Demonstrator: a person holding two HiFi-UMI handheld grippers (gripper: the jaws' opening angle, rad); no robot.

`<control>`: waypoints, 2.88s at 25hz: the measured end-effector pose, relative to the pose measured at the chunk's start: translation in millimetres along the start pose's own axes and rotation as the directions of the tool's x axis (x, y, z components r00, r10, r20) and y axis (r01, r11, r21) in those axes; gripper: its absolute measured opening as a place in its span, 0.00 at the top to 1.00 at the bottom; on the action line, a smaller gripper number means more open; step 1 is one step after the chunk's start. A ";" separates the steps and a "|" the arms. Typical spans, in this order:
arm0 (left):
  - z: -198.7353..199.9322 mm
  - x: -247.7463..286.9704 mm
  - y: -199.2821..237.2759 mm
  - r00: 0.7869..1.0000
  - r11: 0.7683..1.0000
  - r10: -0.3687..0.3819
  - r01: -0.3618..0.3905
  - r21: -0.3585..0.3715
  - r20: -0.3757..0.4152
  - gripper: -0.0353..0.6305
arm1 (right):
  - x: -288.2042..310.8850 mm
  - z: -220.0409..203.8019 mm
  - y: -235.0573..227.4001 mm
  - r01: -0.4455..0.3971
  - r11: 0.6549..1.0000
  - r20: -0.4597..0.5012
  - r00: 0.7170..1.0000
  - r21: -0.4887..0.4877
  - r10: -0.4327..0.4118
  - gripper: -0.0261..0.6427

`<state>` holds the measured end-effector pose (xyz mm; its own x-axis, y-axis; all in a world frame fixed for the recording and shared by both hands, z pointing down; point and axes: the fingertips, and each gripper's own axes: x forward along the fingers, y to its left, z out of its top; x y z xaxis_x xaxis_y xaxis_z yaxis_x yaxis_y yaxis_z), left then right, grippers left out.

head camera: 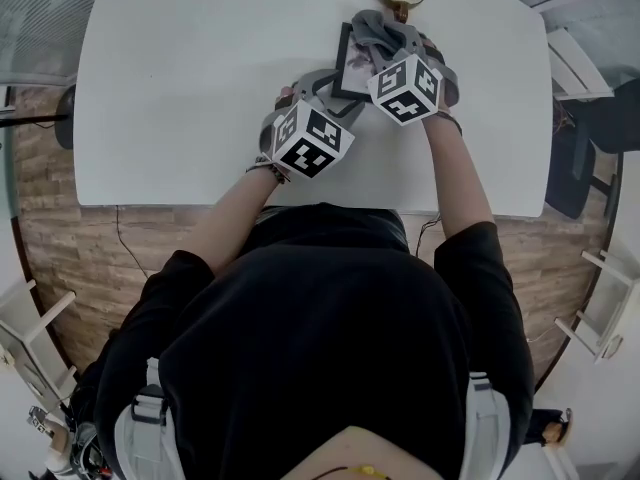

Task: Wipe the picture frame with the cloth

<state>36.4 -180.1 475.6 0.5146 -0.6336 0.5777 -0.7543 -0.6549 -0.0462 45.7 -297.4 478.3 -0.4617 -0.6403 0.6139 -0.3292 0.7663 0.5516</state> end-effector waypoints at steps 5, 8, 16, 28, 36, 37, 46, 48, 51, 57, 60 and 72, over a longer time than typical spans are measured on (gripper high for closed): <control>-1.0 -1.7 2.5 1.000 1.000 -0.001 0.001 0.001 0.002 0.55 | -2.9 1.8 2.8 0.026 0.999 0.035 0.999 0.038 -0.027 0.80; 0.2 -1.3 0.1 1.000 1.000 -0.001 0.001 0.001 0.003 0.55 | -8.5 -0.3 4.9 0.031 0.998 0.041 0.999 0.057 -0.033 0.80; 0.9 0.2 1.3 1.000 1.000 -0.002 0.002 0.001 0.004 0.56 | -17.7 -1.9 15.5 0.033 0.996 0.061 0.997 0.087 -0.038 0.81; 1.1 3.4 1.2 1.000 1.000 -0.004 0.004 0.002 0.003 0.56 | -27.4 -4.4 25.6 0.030 0.993 0.066 0.997 0.111 -0.037 0.81; 2.0 3.8 1.5 1.000 1.000 -0.001 0.001 0.002 0.001 0.56 | -37.2 -5.3 35.5 0.027 0.993 0.072 0.997 0.116 -0.035 0.81; 1.9 3.9 1.2 1.000 1.000 -0.002 0.002 0.002 0.001 0.56 | -38.3 -5.4 36.8 0.027 0.993 0.074 0.997 0.116 -0.035 0.81; 1.6 4.6 1.0 1.000 1.000 -0.003 0.003 0.002 0.002 0.56 | -45.1 -5.9 45.2 0.028 0.993 0.078 0.996 0.116 -0.037 0.81; 1.9 5.1 1.5 1.000 1.000 -0.003 0.003 0.001 0.001 0.56 | -45.9 -6.1 46.3 0.026 0.993 0.080 0.996 0.116 -0.035 0.81; 2.6 5.3 1.8 1.000 1.000 -0.002 0.002 0.001 0.000 0.56 | -47.5 -6.2 47.6 0.024 0.993 0.081 0.996 0.116 -0.033 0.81; 1.6 4.9 2.1 1.000 1.000 -0.003 0.003 0.002 0.000 0.56 | -48.2 -5.9 49.8 0.021 0.992 0.081 0.996 0.122 -0.031 0.81; 1.4 4.6 2.0 1.000 1.000 -0.003 0.003 0.003 0.002 0.56 | -49.9 -5.6 52.6 0.014 0.992 0.075 0.997 0.122 -0.024 0.81; 1.5 4.0 2.6 1.000 1.000 -0.003 0.003 0.002 0.002 0.56 | -57.8 -4.3 58.2 0.004 0.983 0.074 0.997 0.184 -0.018 0.81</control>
<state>37.1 -185.0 476.5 0.5174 -0.6326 0.5763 -0.7520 -0.6575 -0.0466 56.8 -216.0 477.4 -0.5152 -0.6486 0.5603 -0.4770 0.7601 0.4412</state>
